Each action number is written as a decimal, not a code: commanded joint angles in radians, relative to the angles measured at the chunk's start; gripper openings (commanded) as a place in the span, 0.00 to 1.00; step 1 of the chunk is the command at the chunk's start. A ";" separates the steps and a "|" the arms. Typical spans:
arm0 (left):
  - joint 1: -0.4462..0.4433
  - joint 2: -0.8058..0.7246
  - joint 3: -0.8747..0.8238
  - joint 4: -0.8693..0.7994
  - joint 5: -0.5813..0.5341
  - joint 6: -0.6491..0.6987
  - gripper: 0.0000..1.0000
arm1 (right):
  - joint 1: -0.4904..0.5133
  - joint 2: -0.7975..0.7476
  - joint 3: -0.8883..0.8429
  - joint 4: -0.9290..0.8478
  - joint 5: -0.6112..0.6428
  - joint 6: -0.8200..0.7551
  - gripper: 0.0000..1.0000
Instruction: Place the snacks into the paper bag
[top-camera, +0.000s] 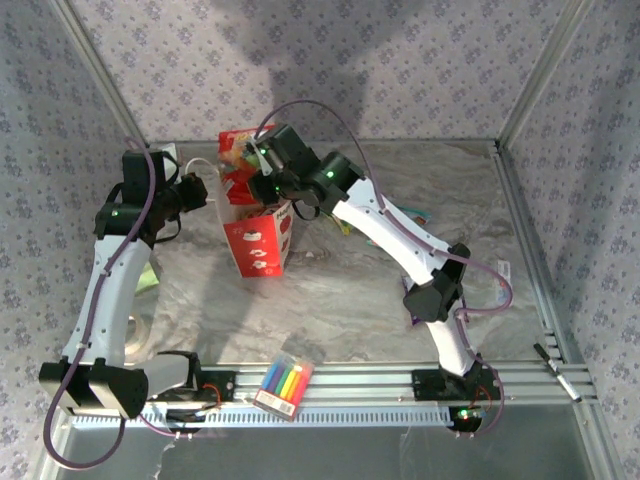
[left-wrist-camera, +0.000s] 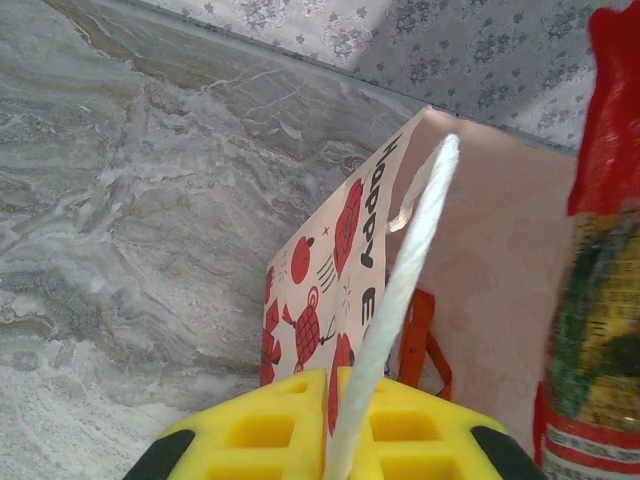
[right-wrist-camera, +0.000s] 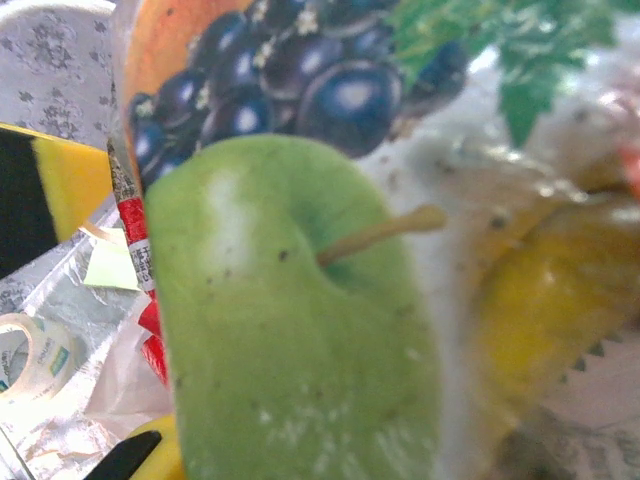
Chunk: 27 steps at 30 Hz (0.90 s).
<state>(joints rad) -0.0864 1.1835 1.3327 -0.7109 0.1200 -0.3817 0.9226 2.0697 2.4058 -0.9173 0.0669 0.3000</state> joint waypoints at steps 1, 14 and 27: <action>0.000 -0.005 0.033 0.006 0.018 0.017 0.11 | -0.009 -0.001 0.058 0.035 0.025 0.011 0.07; 0.001 0.006 0.031 0.009 0.018 0.012 0.11 | -0.028 0.049 0.056 -0.024 0.022 0.027 0.09; 0.002 0.022 0.034 0.007 0.019 0.004 0.11 | -0.030 0.053 0.053 -0.064 0.030 0.044 0.11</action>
<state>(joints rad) -0.0864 1.2064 1.3365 -0.7067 0.1204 -0.3824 0.8963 2.1323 2.4077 -1.0176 0.0734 0.3271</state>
